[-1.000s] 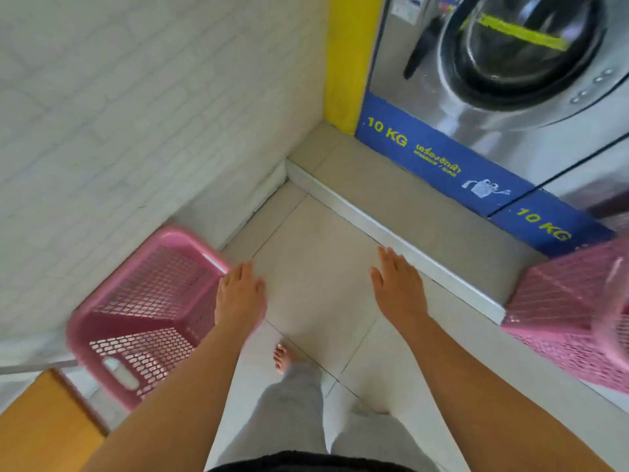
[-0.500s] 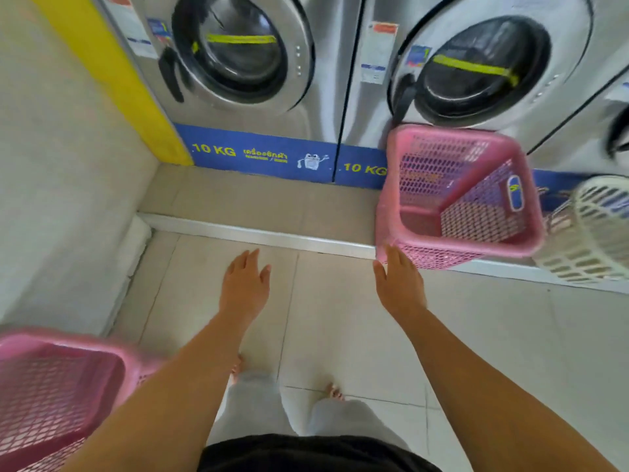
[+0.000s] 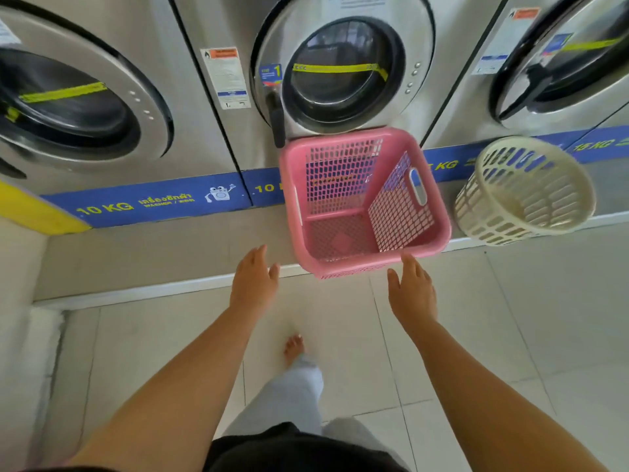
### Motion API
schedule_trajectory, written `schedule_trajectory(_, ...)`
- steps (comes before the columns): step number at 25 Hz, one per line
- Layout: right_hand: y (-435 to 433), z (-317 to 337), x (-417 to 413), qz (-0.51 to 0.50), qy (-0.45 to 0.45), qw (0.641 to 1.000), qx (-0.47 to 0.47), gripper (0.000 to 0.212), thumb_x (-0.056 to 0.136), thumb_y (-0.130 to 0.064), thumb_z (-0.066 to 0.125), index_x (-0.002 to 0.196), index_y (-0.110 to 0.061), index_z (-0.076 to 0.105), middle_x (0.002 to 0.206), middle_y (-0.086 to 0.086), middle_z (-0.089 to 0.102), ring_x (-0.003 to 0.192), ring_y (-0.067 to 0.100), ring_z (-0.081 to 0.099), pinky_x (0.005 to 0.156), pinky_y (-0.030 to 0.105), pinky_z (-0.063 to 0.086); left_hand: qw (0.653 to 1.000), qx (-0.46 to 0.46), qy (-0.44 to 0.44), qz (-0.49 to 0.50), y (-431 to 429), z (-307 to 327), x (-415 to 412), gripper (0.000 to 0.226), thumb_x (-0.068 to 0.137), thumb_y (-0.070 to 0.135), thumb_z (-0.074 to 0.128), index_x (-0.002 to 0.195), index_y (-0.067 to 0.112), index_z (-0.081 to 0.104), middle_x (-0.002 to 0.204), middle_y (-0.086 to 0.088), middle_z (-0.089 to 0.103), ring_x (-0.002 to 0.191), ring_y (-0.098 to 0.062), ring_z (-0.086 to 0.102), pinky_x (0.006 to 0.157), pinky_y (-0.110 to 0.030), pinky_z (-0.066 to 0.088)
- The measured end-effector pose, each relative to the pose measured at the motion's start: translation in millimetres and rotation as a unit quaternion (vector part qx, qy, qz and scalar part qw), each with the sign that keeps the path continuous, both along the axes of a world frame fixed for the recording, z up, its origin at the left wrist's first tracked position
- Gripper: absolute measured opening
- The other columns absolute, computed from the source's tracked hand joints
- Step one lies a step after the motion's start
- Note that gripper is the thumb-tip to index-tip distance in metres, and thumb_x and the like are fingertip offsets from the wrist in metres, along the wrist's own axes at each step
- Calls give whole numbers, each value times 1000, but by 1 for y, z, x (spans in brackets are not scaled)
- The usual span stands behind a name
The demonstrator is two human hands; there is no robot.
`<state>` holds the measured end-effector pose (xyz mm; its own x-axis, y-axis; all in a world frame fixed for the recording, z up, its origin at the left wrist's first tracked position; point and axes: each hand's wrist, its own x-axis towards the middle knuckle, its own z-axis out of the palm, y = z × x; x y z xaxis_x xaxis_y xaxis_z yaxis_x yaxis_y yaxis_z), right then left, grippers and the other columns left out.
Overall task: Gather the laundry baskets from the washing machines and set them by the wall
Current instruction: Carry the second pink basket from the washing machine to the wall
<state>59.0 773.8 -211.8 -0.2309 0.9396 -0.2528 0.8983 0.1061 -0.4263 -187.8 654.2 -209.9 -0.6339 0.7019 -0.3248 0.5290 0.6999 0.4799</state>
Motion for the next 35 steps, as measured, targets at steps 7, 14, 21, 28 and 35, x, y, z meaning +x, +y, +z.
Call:
schedule_trajectory(7,103,-10,-5,-61,29,998,-14,44,96,-23,47,139,-15,39,144,8,48,130,32,46,106,53,41,999,-30,-29,7,103,-5,-2,57,98,24,47,147,2,29,150,-19,37,137,-35,35,111,-41,27)
schedule_trajectory(14,231,-50,1,1,-26,999,-26,50,95,-28,49,140,-12,35,140,16,49,123,41,46,102,52,39,991,-61,-48,111,171,-41,0,63,96,24,51,148,1,24,144,-24,38,130,-43,40,106,-50,34)
schedule_trajectory(21,316,-100,-15,36,-12,998,-46,76,94,-31,50,154,-31,3,162,7,17,142,37,30,111,53,30,974,-80,-50,204,208,-86,-14,78,94,25,52,155,15,4,156,-17,24,139,-40,32,108,-54,32)
schedule_trajectory(28,340,-122,-16,61,42,997,-29,72,95,-22,46,154,-31,5,156,5,32,125,38,50,88,48,47,979,-51,19,196,220,-106,-28,79,95,14,49,152,40,1,133,-18,47,107,-45,58,87,-53,47)
schedule_trajectory(35,312,-93,-15,106,78,991,7,71,95,-16,47,153,-39,13,154,1,38,121,33,55,81,38,47,973,-22,17,230,180,-76,-13,74,95,13,46,150,47,10,126,-13,50,100,-41,61,85,-50,49)
